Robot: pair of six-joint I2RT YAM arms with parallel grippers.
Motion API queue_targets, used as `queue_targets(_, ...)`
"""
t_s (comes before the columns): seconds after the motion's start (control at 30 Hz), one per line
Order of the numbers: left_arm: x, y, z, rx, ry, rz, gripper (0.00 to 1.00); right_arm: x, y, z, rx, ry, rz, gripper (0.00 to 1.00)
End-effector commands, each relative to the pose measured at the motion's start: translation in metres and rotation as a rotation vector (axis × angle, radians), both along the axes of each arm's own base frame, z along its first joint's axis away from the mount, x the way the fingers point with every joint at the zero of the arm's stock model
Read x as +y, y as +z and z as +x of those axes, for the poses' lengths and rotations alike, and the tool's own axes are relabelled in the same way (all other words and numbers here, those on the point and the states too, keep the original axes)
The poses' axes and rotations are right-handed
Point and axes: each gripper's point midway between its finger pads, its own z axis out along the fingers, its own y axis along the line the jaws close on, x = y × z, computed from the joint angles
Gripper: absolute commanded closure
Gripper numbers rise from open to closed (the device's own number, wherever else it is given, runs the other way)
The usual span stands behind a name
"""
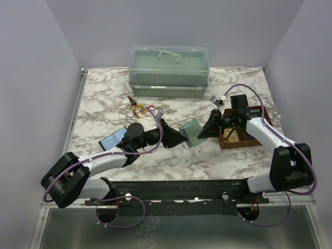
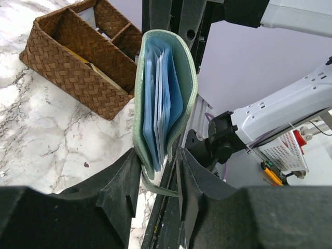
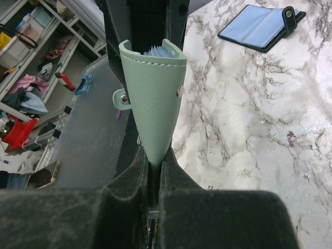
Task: Take the credit cards out of the card holder
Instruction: Open the card holder.
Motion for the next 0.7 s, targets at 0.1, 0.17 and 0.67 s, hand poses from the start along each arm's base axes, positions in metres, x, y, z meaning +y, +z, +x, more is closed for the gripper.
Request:
queue_targets(0.1, -0.008, 0.021, -0.001, -0.046, -0.049, -0.054, 0.69, 0.000, 0.018, -0.005, -0.011, 0.044, 0.065, 1.00)
queue_targets(0.17, -0.010, 0.021, -0.002, -0.042, -0.063, -0.056, 0.70, 0.000, 0.018, -0.005, -0.009, 0.044, 0.065, 1.00)
queue_targets(0.67, 0.000, 0.003, 0.009, 0.077, 0.050, 0.020, 1.00, -0.010, -0.005, 0.038, -0.088, -0.176, -0.184, 0.30)
